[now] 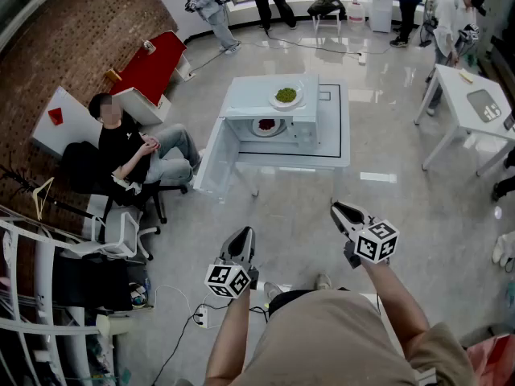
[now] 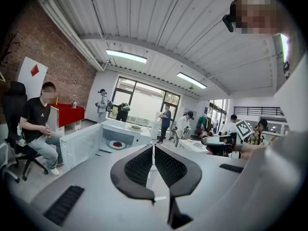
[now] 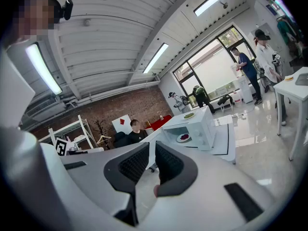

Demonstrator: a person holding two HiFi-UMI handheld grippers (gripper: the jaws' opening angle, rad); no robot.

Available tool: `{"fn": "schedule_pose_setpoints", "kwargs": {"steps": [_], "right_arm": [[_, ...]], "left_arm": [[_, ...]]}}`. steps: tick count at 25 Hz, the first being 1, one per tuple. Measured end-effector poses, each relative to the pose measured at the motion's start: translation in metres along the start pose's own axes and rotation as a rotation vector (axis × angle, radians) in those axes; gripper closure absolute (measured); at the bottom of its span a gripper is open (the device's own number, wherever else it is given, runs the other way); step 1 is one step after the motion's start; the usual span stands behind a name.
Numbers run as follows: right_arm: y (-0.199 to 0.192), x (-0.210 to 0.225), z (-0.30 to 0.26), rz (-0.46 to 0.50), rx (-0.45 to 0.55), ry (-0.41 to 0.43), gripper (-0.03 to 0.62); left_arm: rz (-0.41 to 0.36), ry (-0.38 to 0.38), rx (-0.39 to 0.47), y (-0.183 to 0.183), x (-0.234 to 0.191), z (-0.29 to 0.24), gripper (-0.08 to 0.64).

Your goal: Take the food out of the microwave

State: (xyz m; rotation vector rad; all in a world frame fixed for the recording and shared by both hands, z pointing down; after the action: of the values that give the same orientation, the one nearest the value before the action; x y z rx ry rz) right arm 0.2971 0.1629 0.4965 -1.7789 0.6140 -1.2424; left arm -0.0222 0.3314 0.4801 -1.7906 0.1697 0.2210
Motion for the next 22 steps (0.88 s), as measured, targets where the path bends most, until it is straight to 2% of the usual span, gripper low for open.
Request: {"fn": "schedule_pose_setpoints", "kwargs": {"steps": [14, 19, 22], "right_arm": [[-0.009, -0.008, 0.017, -0.025, 0.008, -0.007, 0.546], [-0.011, -0.004, 0.021, -0.127, 0.053, 0.053, 0.540], [-0.012, -0.006, 0.022, -0.146, 0.061, 0.077, 0.515]], "left_arm": [[0.001, -0.001, -0.012, -0.009, 0.011, 0.016, 0.554], [-0.010, -0.006, -0.012, -0.011, 0.014, 0.014, 0.554], [-0.014, -0.005, -0.012, -0.010, 0.016, 0.015, 0.554]]}}
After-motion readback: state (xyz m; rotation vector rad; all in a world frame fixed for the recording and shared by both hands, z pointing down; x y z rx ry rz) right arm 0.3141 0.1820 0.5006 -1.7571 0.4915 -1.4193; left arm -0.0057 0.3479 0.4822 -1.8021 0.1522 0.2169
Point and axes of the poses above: the fingertips, and each gripper's own axes: z backward along the fingers, x to its right, y out of its top, the point moved 10 cm from there along z, backward along the fingers, and after that the axes turned 6 degrees about y, right-handed, at the moved point
